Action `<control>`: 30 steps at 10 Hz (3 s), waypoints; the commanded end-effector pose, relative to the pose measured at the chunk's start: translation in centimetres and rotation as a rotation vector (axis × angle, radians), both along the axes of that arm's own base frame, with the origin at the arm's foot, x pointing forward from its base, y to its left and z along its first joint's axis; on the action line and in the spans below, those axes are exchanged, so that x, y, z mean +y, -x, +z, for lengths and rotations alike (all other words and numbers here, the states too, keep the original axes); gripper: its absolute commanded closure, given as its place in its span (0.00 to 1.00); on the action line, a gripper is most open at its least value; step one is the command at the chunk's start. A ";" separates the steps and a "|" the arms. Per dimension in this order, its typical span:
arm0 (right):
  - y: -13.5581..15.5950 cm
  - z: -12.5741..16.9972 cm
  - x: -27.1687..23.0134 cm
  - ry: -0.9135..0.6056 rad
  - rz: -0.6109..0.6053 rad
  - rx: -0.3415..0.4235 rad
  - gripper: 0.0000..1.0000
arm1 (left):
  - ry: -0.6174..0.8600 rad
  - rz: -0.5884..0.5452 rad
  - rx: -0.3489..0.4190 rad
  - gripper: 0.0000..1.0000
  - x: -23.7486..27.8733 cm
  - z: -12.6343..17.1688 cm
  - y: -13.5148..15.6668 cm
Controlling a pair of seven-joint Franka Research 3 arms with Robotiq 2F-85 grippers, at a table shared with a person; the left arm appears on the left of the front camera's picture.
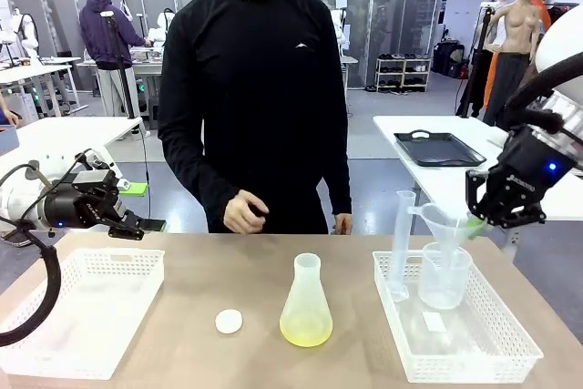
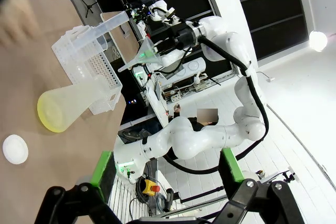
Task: Prepare the solutions needed for the experiment.
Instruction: Once the solution is in the Big flask , pick up the Plastic Funnel and place it back into the right Organizing basket, then when the human places the Big flask in the center of the table, pick up the Big flask and place it in the left Organizing basket.
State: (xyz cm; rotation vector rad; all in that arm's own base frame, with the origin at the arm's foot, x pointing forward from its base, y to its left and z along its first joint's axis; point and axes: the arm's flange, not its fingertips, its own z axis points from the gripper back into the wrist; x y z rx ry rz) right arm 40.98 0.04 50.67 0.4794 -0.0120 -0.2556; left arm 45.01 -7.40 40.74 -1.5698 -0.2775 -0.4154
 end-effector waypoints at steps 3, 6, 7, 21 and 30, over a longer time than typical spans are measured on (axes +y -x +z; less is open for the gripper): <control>-0.4 -3.1 0.3 0.026 -0.122 0.061 1.00 | -0.004 0.005 -0.003 0.00 -0.1 0.1 0.3; -1.4 -6.8 1.5 0.136 -0.168 0.159 1.00 | -0.004 0.005 -0.003 0.00 -0.1 0.1 0.3; -1.7 -7.5 1.9 0.149 -0.175 0.172 1.00 | -0.004 0.005 -0.003 0.00 -0.1 0.1 0.3; -1.7 -8.9 3.0 0.172 -0.181 0.216 0.45 | -0.004 0.005 -0.003 0.00 -0.1 0.1 0.3; -1.7 -8.9 3.0 0.172 -0.181 0.216 0.45 | -0.004 0.005 -0.003 0.00 -0.1 0.1 0.3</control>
